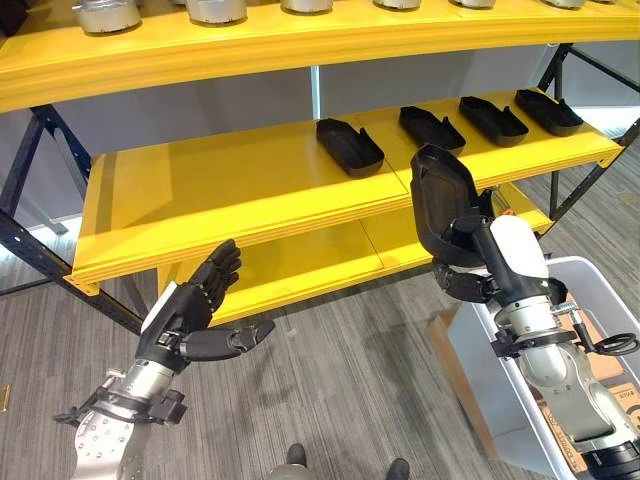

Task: Move parts from the plastic box to the shelf.

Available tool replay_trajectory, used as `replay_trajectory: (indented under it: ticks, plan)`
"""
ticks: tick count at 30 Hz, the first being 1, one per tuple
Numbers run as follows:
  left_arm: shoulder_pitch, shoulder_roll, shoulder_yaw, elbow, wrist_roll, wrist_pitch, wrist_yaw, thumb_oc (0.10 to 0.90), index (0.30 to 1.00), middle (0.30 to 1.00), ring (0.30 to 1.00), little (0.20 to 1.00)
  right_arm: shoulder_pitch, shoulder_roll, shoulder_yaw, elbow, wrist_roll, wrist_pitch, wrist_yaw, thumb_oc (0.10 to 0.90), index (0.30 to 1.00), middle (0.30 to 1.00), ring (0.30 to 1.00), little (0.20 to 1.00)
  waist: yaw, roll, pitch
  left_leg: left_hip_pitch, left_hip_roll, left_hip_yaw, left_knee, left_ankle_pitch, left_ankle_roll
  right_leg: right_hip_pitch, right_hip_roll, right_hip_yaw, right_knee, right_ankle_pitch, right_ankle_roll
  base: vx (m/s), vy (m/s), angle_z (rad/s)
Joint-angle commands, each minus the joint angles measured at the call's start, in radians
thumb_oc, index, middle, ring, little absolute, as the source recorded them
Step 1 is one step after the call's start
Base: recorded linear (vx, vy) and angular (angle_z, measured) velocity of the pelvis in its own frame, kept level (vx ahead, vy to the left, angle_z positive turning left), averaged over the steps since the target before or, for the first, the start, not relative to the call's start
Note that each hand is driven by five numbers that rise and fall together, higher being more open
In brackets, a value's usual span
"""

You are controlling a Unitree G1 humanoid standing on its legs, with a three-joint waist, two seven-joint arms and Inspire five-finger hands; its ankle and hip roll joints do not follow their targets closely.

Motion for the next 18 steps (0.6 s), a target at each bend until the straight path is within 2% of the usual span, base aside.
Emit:
replay_trajectory:
  ticks: [1, 4, 6, 7, 8, 10, 12, 14, 15, 17, 18]
  plan:
    - [-0.098, 0.051, 0.006, -0.047, -0.075, -0.063, -0.058, 0.900, 1.000, 1.000, 1.000, 1.000, -0.104, -0.019, -0.086, -0.138, -0.027, -0.094, -0.079, 0.400, 0.300, 0.300, 0.300, 0.300, 0.005, -0.010, -0.077, -0.005, -0.021, -0.002, -0.004, -0.082, 0.043, 0.041, -0.097, -0.040, 0.191, -0.081, 0.079, 0.01, 0.354, -0.01]
    - [-0.099, 0.060, -0.018, -0.079, -0.093, -0.055, -0.052, 0.900, 1.000, 1.000, 1.000, 1.000, -0.091, 0.012, -0.079, -0.125, -0.054, -0.150, -0.098, 0.400, 0.300, 0.300, 0.300, 0.300, 0.000, 0.004, -0.057, 0.010, -0.065, -0.010, -0.003, -0.114, 0.097, -0.057, -0.139, -0.019, 0.375, -0.006, 0.089, 0.03, 0.298, -0.05]
    - [-0.103, 0.063, -0.032, -0.087, -0.080, -0.053, -0.052, 0.900, 1.000, 1.000, 1.000, 1.000, -0.093, 0.017, -0.071, -0.125, -0.065, -0.150, -0.105, 0.400, 0.300, 0.300, 0.300, 0.300, -0.020, 0.009, -0.049, 0.018, -0.071, -0.026, -0.003, -0.127, 0.105, -0.096, -0.070, 0.032, 0.381, -0.050, 0.076, 0.06, 0.081, -0.19]
    - [-0.110, 0.065, -0.045, -0.091, -0.087, -0.046, -0.054, 0.900, 1.000, 1.000, 1.000, 1.000, -0.092, 0.011, -0.070, -0.132, -0.073, -0.143, -0.112, 0.400, 0.300, 0.300, 0.300, 0.300, -0.038, 0.010, -0.046, 0.018, -0.076, -0.042, -0.004, -0.125, 0.107, -0.110, -0.015, 0.065, 0.347, -0.077, 0.064, 0.12, -0.029, 0.00]
    - [-0.117, 0.069, -0.058, -0.090, -0.093, -0.044, -0.054, 0.900, 1.000, 1.000, 1.000, 1.000, -0.093, 0.003, -0.068, -0.138, -0.074, -0.136, -0.114, 0.400, 0.300, 0.300, 0.300, 0.300, -0.051, 0.009, -0.045, 0.024, -0.083, -0.058, -0.003, -0.133, 0.109, -0.119, 0.014, 0.096, 0.310, -0.097, 0.062, 0.13, -0.059, 0.20]
    - [-0.124, 0.072, -0.073, -0.093, -0.091, -0.042, -0.052, 0.900, 1.000, 1.000, 1.000, 1.000, -0.106, -0.011, -0.065, -0.136, -0.070, -0.127, -0.115, 0.400, 0.300, 0.300, 0.300, 0.300, -0.060, 0.006, -0.041, 0.029, -0.088, -0.075, -0.005, -0.138, 0.106, -0.143, 0.017, 0.126, 0.230, -0.074, 0.064, 0.12, -0.115, 0.60]
    - [-0.117, 0.072, -0.092, -0.091, -0.103, -0.055, -0.050, 0.900, 1.000, 1.000, 1.000, 1.000, -0.124, -0.023, -0.047, -0.120, -0.067, -0.141, -0.128, 0.400, 0.300, 0.300, 0.300, 0.300, -0.067, 0.006, -0.034, 0.044, -0.084, -0.087, -0.008, -0.158, 0.098, -0.179, -0.005, 0.156, 0.100, 0.007, 0.087, 0.18, -0.180, 0.52]
    - [-0.103, 0.069, -0.109, -0.090, -0.163, -0.059, -0.068, 0.900, 1.000, 1.000, 1.000, 1.000, -0.132, -0.024, -0.041, -0.107, -0.072, -0.165, -0.132, 0.400, 0.300, 0.300, 0.300, 0.300, -0.076, 0.014, -0.023, 0.065, -0.069, -0.098, -0.009, -0.166, 0.088, -0.231, -0.016, 0.183, 0.040, 0.065, 0.103, 0.21, -0.215, 0.27]
    - [-0.103, 0.066, -0.121, -0.091, -0.192, -0.061, -0.085, 0.900, 1.000, 1.000, 1.000, 1.000, -0.130, -0.023, -0.033, -0.109, -0.084, -0.162, -0.137, 0.400, 0.300, 0.300, 0.300, 0.300, -0.084, 0.018, -0.017, 0.073, -0.062, -0.118, -0.009, -0.173, 0.087, -0.255, -0.009, 0.222, 0.034, 0.078, 0.107, 0.23, -0.221, 0.23]
    - [-0.116, 0.057, -0.163, -0.103, -0.209, -0.048, -0.121, 0.900, 1.000, 1.000, 1.000, 1.000, -0.122, -0.037, -0.021, -0.113, -0.100, -0.135, -0.149, 0.400, 0.300, 0.300, 0.300, 0.300, -0.106, 0.007, -0.013, 0.076, -0.061, -0.181, -0.009, -0.180, 0.088, -0.232, 0.029, 0.319, 0.026, 0.065, 0.106, 0.30, -0.298, 0.64]
    - [-0.116, 0.053, -0.180, -0.108, -0.223, -0.046, -0.108, 0.900, 1.000, 1.000, 1.000, 1.000, -0.124, -0.049, -0.018, -0.116, -0.103, -0.145, -0.145, 0.400, 0.300, 0.300, 0.300, 0.300, -0.104, -0.003, -0.015, 0.075, -0.055, -0.178, -0.009, -0.182, 0.077, -0.212, 0.034, 0.305, 0.018, 0.061, 0.100, 0.26, -0.282, 1.20]
